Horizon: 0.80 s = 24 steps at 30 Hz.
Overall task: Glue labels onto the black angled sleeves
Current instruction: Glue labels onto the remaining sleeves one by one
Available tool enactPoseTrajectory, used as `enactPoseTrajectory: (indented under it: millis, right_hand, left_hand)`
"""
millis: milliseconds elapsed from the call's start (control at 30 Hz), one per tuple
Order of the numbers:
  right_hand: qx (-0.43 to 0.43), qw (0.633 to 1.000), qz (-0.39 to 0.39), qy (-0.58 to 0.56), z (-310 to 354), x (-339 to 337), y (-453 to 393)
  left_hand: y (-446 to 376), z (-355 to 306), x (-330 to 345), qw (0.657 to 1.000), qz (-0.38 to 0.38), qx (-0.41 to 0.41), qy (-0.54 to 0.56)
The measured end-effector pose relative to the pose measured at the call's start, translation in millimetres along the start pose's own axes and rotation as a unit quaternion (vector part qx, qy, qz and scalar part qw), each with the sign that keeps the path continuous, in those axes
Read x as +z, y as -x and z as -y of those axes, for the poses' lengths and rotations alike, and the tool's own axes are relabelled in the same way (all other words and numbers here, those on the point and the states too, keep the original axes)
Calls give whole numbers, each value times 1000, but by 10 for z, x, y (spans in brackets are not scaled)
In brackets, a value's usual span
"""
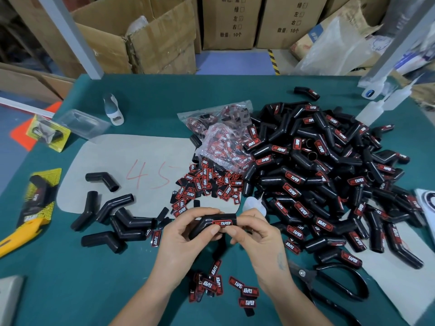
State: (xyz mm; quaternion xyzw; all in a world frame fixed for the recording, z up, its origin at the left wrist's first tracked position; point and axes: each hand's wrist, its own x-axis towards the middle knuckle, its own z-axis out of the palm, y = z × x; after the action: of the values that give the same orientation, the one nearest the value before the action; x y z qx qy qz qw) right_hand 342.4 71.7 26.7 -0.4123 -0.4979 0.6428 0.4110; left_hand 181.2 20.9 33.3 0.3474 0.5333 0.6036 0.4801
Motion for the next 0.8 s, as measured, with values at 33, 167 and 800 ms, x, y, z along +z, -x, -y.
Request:
enactPoseTrajectory:
  millis: [33,167,800]
  right_hand:
    - [0,1000,8,9,12,-5,4]
    - [19,999,-3,31,-10,-35,0]
    - [-8,1000,19,22,0,-17,-18]
  left_hand:
    - [-1,-4,-2,1000,3,-1,5]
    - [-7,-15,-12,1000,3,-16,23]
    - [3,12,-14,1000,6,-11,-11]
